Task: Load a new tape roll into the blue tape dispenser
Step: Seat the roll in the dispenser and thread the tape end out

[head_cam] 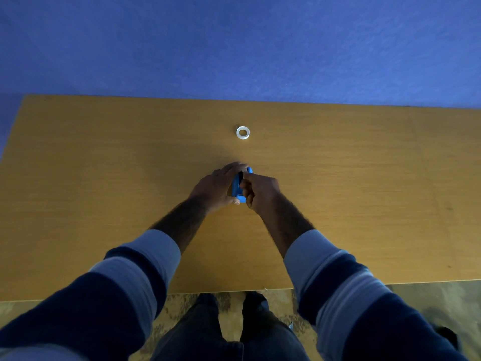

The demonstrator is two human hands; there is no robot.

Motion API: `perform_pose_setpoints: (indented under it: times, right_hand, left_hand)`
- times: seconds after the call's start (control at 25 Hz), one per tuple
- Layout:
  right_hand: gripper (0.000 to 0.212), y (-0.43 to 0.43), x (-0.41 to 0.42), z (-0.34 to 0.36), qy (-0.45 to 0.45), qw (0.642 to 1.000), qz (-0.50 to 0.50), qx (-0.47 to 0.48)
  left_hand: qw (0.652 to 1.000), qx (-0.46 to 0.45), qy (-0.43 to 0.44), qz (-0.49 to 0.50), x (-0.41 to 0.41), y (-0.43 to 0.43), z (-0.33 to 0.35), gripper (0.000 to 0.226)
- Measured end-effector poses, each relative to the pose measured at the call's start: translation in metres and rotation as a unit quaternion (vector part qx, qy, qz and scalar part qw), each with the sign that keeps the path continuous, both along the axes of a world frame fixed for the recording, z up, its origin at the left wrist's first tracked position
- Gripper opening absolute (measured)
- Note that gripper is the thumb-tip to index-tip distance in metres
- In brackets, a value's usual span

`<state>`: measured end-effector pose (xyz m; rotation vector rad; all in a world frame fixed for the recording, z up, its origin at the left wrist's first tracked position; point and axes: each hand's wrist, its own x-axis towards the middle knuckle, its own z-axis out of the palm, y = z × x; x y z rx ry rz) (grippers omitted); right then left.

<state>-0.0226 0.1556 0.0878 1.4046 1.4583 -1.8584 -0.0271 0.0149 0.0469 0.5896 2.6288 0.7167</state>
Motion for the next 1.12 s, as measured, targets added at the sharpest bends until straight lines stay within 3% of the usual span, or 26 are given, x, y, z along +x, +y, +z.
perform_pose_setpoints:
  times: [0.44,0.8,1.12]
  right_hand:
    - [0.012,-0.005,0.008,0.002,0.002,1.000,-0.014,0.015]
    - [0.014,-0.007,0.020,-0.001,-0.005,0.998,0.013,0.061]
    - [0.011,-0.008,0.036,-0.007,0.020,0.999,-0.006,0.044]
  left_hand:
    - [0.999,-0.006,-0.027,0.024,-0.003,0.001,-0.003,0.125]
    - [1.000,-0.031,-0.006,0.002,-0.005,0.001,-0.007,0.119]
    - [0.999,-0.052,0.013,-0.007,-0.006,0.001,-0.010,0.117]
